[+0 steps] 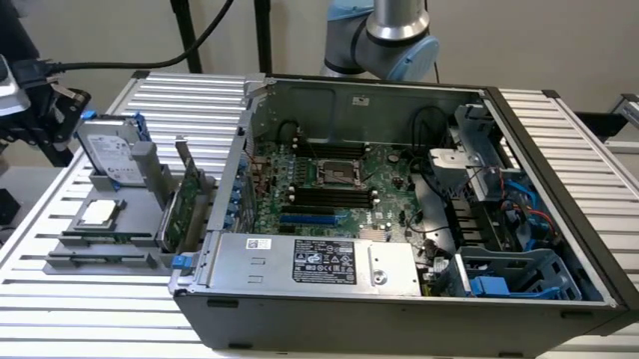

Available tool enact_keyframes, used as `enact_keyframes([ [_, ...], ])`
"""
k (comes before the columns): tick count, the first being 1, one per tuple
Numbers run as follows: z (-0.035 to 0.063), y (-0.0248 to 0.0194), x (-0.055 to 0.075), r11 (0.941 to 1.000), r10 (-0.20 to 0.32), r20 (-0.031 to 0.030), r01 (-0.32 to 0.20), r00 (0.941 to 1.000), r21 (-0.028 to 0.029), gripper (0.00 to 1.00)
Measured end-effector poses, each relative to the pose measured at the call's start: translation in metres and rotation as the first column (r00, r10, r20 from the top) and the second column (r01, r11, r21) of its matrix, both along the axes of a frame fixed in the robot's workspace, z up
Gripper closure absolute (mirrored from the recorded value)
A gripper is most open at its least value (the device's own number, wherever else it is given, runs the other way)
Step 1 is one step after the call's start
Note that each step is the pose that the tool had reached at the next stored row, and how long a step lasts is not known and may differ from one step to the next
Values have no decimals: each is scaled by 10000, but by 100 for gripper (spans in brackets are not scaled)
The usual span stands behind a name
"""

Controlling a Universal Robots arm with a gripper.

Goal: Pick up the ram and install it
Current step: 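Pick up the ram and move it above insertion slot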

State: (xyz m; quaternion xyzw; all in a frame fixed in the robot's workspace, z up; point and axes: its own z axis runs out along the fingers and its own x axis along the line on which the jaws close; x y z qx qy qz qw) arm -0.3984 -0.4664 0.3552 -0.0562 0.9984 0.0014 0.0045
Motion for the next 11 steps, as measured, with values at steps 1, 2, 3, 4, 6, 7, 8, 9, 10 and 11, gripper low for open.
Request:
enact_keyframes([
  [1,-2,0,0,9998,179,0,-179,9998,0,100],
  [2,-4,0,0,9994,359,0,-359,9994,0,100],
  [3,-7,0,0,9985,539,0,-539,9985,0,100],
  [4,-9,0,0,9974,718,0,-718,9974,0,100],
  [6,-14,0,0,9942,1076,0,-1076,9942,0,100],
  [7,-17,0,0,9920,1261,1,-1261,9920,0,100],
  [8,-21,0,0,9896,1439,1,-1439,9896,1,100],
  [9,-24,0,0,9867,1627,0,-1627,9867,0,100],
  [10,-28,0,0,9837,1800,1,-1800,9837,0,100],
  [11,-32,0,0,9801,1986,1,-1986,9801,1,100],
])
